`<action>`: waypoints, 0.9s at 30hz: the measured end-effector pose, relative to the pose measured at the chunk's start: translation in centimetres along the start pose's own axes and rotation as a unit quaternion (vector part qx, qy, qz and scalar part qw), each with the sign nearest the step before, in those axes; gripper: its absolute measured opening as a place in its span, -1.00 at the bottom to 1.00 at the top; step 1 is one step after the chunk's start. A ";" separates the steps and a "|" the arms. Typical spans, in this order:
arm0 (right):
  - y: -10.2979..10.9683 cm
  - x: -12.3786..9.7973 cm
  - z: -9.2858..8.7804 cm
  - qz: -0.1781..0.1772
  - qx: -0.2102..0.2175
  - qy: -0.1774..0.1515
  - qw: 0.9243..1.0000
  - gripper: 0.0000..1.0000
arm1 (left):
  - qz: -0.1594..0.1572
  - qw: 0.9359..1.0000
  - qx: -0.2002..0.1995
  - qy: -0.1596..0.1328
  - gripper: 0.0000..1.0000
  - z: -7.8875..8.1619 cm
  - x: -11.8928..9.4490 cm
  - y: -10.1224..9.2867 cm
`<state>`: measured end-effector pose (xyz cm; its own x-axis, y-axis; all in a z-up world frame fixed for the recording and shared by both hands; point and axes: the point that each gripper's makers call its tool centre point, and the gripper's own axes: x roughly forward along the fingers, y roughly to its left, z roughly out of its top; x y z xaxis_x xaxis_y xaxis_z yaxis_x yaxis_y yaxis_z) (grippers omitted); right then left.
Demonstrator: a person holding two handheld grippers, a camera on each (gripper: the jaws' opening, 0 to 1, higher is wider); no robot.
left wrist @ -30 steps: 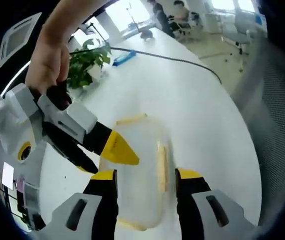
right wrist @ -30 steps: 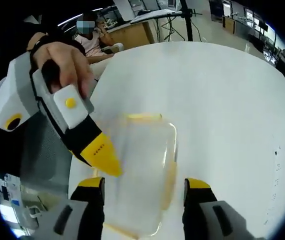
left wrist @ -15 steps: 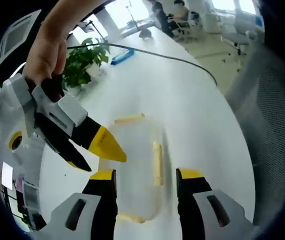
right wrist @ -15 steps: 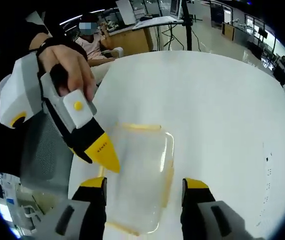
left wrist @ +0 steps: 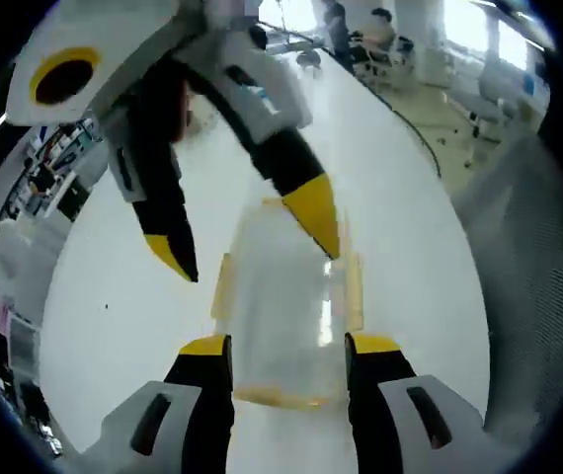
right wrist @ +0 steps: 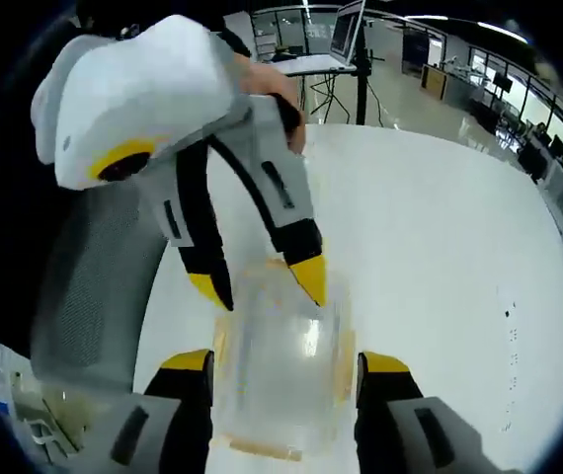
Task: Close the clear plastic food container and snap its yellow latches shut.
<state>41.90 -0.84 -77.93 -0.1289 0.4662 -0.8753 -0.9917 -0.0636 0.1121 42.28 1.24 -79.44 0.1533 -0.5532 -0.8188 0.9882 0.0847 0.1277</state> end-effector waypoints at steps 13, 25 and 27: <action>-0.8 -0.1 -1.6 -0.059 0.064 -0.003 0.996 0.10 | 0.019 0.997 -0.074 0.010 -0.21 -0.1 -0.5 1.2; -2.7 -0.7 -3.3 -0.182 0.264 -0.057 0.945 0.09 | 0.131 0.962 -0.236 0.032 -0.15 -3.0 -1.3 3.2; -3.0 -0.9 -3.9 -0.207 0.296 -0.069 0.930 0.09 | 0.139 0.957 -0.252 0.029 -0.15 -3.2 -1.3 3.2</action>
<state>44.95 -4.53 -79.34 0.3058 0.4540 -0.8369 -0.7793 0.6243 0.0539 45.28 4.85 -79.75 0.3965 -0.4059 -0.8234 0.7816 0.6198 0.0708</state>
